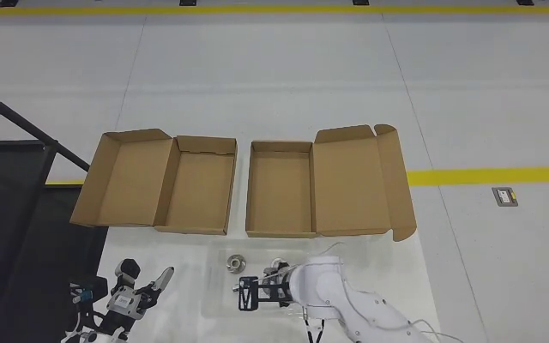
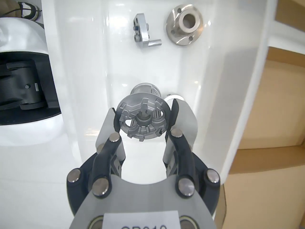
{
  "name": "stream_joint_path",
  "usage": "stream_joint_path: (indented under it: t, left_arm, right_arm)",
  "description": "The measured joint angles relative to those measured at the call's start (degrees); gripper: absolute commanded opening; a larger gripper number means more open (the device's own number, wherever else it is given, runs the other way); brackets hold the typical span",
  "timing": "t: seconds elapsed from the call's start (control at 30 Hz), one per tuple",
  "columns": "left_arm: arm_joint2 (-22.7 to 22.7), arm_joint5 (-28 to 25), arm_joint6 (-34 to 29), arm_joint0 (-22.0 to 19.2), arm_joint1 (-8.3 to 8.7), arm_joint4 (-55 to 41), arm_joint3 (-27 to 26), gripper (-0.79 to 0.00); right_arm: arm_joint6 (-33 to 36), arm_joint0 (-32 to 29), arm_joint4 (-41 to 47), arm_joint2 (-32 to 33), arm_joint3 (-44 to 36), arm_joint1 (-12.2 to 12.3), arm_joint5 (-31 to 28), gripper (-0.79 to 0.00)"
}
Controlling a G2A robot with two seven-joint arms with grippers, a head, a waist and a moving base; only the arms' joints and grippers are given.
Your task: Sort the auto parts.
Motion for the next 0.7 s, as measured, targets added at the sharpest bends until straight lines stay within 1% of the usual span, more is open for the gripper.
stream_joint_path:
  t: [0.13, 0.27, 0.7]
  left_arm:
    - [0.0, 0.0, 0.0, 0.0, 0.0, 0.0, 0.0, 0.0]
    - [0.0, 0.0, 0.0, 0.0, 0.0, 0.0, 0.0, 0.0]
    - [0.0, 0.0, 0.0, 0.0, 0.0, 0.0, 0.0, 0.0]
  right_arm:
    - [-1.9, -1.7, -4.2, 3.1, -7.9, 1.0, 1.9, -0.785]
    - [-7.1, -2.3, -8.6, 6.1, -13.0, 1.2, 7.3, -0.785]
    - [-7.4, -2.7, -8.8, 6.0, -12.5, 1.2, 7.8, -0.785]
